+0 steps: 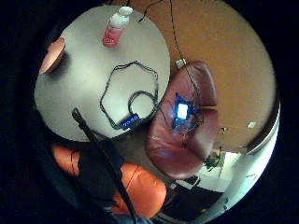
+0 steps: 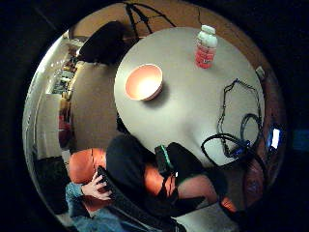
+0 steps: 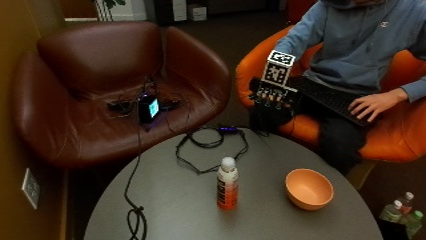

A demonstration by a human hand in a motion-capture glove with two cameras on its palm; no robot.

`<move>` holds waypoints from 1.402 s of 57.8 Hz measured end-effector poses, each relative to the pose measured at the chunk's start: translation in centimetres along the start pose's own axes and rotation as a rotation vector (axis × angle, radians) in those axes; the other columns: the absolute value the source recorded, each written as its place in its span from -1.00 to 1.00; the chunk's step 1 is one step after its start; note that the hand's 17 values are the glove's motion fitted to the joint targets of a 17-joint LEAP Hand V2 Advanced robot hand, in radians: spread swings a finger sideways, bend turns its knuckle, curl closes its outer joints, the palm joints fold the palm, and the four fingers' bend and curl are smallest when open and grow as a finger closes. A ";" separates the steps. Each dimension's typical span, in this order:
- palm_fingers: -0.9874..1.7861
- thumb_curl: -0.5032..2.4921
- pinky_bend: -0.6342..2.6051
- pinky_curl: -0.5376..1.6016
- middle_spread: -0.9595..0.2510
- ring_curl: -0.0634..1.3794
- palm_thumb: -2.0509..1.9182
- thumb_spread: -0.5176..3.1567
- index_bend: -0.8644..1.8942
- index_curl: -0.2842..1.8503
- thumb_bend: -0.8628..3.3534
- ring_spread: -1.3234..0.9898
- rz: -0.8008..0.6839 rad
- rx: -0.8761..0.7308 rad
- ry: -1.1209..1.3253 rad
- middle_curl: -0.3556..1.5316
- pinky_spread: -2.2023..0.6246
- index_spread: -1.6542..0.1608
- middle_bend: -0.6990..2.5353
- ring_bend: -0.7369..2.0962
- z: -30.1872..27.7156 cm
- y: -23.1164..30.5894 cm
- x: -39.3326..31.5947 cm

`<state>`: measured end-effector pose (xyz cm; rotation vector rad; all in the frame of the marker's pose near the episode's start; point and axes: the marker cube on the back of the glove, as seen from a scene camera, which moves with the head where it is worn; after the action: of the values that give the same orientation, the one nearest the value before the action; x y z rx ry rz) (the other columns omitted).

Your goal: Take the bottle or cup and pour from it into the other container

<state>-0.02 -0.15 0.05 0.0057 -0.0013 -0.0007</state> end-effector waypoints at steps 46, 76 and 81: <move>-0.32 -0.46 -0.32 -0.22 0.45 -0.64 0.30 -0.20 -0.26 -0.54 -0.60 0.15 0.037 0.016 -0.009 -0.40 0.75 0.35 -0.46 -0.28 1.3 -0.8 2.4; -0.33 -0.44 -0.31 -0.19 0.48 -0.56 0.29 -0.19 -0.29 -0.55 -0.60 0.15 0.205 0.104 -0.156 -0.36 0.74 0.37 -0.46 -0.24 3.1 -1.0 7.3; -0.33 -0.44 -0.31 -0.19 0.48 -0.56 0.29 -0.19 -0.28 -0.55 -0.60 0.15 0.225 0.102 -0.153 -0.36 0.74 0.37 -0.46 -0.23 3.4 -1.4 7.8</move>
<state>7.82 -1.54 3.43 0.1075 -0.1550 0.2240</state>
